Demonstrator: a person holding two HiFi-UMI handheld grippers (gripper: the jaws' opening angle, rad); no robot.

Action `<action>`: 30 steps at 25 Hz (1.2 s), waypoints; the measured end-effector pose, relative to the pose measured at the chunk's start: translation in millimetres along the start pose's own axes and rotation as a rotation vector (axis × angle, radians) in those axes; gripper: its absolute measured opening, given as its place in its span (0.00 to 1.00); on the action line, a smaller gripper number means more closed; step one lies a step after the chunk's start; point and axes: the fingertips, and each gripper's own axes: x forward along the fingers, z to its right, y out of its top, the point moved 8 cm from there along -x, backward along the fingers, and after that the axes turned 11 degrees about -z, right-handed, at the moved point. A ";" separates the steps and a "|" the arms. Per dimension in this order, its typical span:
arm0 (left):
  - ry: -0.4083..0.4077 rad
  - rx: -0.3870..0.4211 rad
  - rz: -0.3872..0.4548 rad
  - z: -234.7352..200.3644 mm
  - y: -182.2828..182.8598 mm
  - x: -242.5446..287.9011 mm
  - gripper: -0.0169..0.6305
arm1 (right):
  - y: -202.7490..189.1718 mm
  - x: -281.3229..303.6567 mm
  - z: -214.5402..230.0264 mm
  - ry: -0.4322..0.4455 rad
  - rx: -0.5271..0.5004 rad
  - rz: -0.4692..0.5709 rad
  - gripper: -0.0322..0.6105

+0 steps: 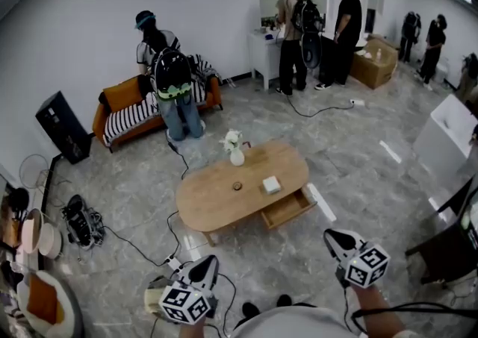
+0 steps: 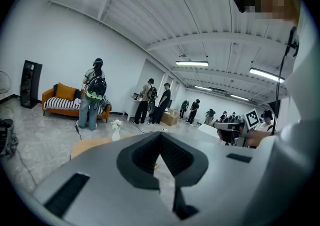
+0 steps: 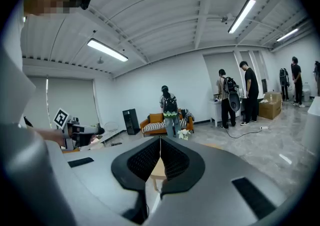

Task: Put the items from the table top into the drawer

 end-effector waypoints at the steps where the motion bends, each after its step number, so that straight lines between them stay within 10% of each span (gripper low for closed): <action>1: 0.002 -0.001 -0.001 1.0 -0.9 0.6 0.03 | -0.2 -0.1 1.2 0.002 -0.001 0.000 0.10; 30: 0.074 -0.069 -0.020 46.7 -19.1 47.8 0.03 | -14.8 0.9 62.5 0.098 -0.026 -0.113 0.11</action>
